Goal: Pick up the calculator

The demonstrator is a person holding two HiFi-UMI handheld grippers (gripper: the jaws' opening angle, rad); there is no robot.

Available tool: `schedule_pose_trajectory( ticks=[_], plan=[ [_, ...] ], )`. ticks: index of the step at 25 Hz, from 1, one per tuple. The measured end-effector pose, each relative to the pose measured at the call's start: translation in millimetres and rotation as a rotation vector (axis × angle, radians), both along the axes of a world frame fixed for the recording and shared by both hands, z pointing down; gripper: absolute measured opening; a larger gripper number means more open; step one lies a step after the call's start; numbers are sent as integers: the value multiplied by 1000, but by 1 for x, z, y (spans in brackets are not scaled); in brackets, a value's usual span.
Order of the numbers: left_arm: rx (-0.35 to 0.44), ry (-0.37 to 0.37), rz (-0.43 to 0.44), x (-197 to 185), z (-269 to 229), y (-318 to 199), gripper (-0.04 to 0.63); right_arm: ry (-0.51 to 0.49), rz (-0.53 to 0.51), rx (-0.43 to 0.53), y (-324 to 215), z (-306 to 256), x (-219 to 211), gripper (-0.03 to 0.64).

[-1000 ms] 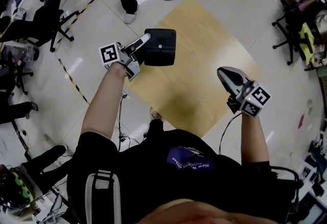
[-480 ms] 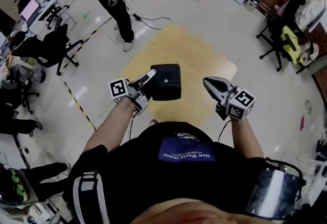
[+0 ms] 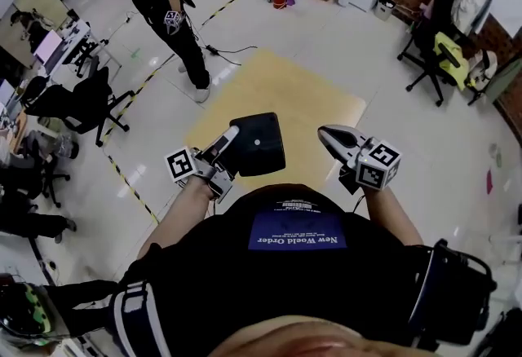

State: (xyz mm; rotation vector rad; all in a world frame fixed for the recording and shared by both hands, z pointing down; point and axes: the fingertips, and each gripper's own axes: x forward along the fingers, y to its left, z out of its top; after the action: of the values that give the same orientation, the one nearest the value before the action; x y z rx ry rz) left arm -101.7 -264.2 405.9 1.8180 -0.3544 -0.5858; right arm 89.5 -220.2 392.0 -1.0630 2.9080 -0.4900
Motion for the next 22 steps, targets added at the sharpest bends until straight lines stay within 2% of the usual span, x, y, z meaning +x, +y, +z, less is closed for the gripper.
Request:
schedule_pose_trajectory(
  ticks=[8, 22],
  plan=[
    [21, 6, -5, -8, -4, 15, 75, 28, 2, 40, 5, -9, -3, -17],
    [43, 19, 0, -12, -17, 12, 75, 73, -15, 54, -3, -17, -11, -17]
  ],
)
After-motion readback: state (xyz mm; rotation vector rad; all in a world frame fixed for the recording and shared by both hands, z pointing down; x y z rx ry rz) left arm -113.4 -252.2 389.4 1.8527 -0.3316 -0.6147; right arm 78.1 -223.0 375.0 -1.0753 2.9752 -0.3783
